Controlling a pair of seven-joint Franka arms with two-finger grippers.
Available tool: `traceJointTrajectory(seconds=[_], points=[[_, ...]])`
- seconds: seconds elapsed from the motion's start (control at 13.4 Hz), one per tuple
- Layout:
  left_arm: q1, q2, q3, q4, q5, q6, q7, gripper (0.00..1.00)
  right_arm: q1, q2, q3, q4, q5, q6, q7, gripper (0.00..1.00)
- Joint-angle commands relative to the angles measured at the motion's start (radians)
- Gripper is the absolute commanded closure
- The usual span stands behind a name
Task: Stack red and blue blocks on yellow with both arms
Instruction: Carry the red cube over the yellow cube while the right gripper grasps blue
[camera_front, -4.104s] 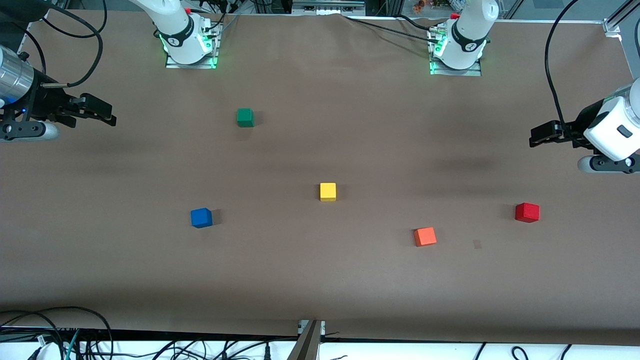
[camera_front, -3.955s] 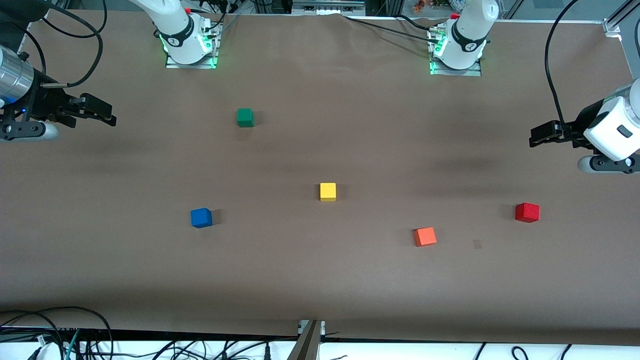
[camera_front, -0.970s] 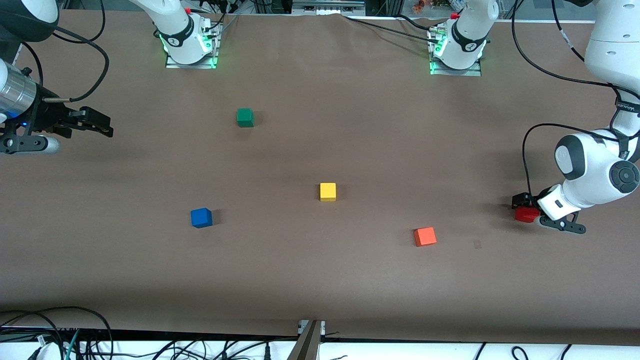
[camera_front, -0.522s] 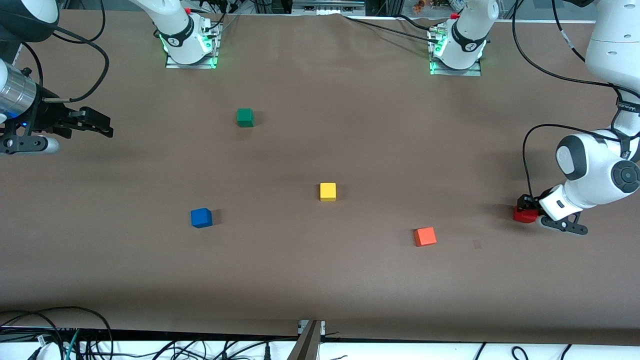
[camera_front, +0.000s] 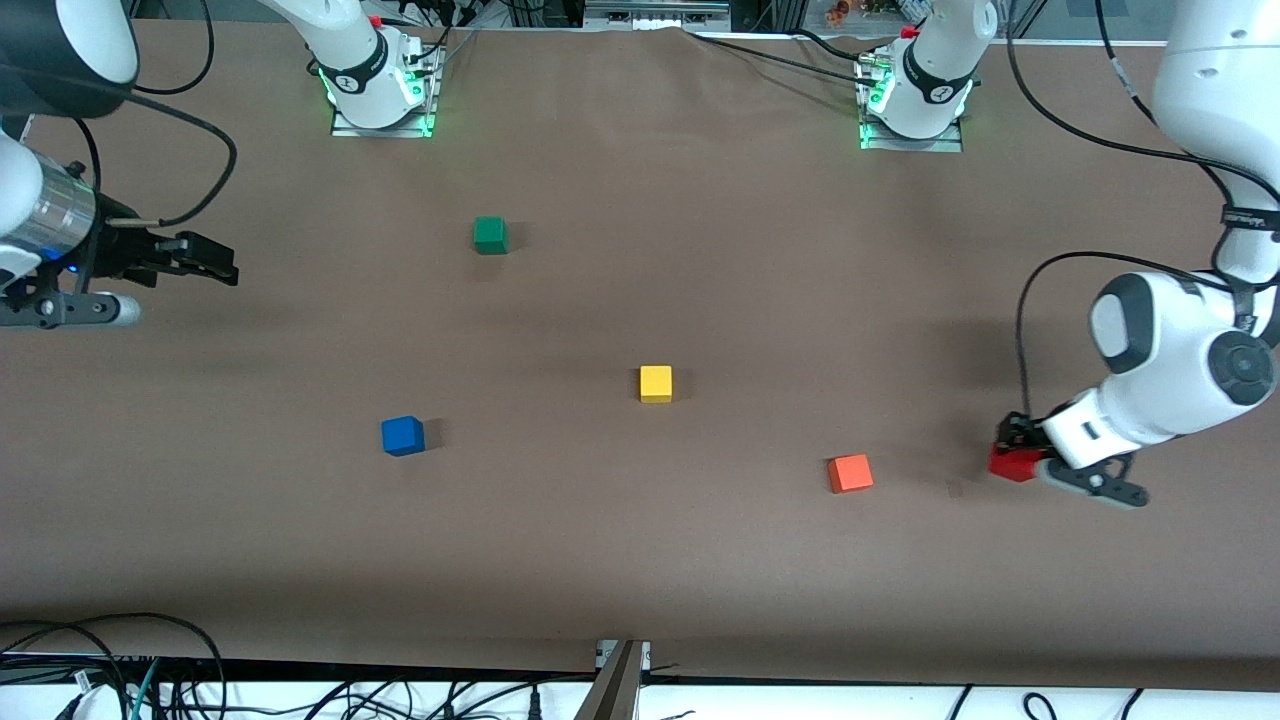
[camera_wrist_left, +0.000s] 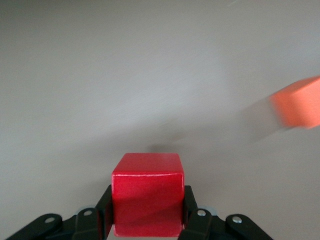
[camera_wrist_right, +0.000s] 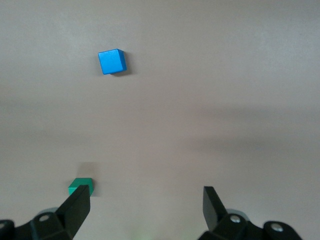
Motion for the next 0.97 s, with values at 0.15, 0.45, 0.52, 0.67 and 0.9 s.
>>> traceJointTrajectory(seconds=[0.15,0.45,0.52,0.67,0.9], points=[[-0.260,0.001,0.009,0.093,0.007,-0.134,-0.392,1.00,0.028,0.068,0.007,0.019,-0.001,0.003,-0.035,0.00],[-0.467,0.056,0.009,0.150,-0.005,-0.131,-0.647,1.00,0.076,0.205,0.010,0.021,0.003,0.214,-0.083,0.00],[-0.528,0.082,0.012,0.179,0.001,-0.131,-0.693,1.00,0.093,0.243,0.010,0.021,0.003,0.273,-0.083,0.00],[-0.609,0.142,0.020,0.241,0.004,-0.123,-0.760,1.00,0.094,0.312,0.010,0.021,0.040,0.367,-0.089,0.01],[-0.687,0.197,0.028,0.323,0.005,-0.123,-0.842,1.00,0.094,0.422,0.010,0.021,0.105,0.509,-0.193,0.01]])
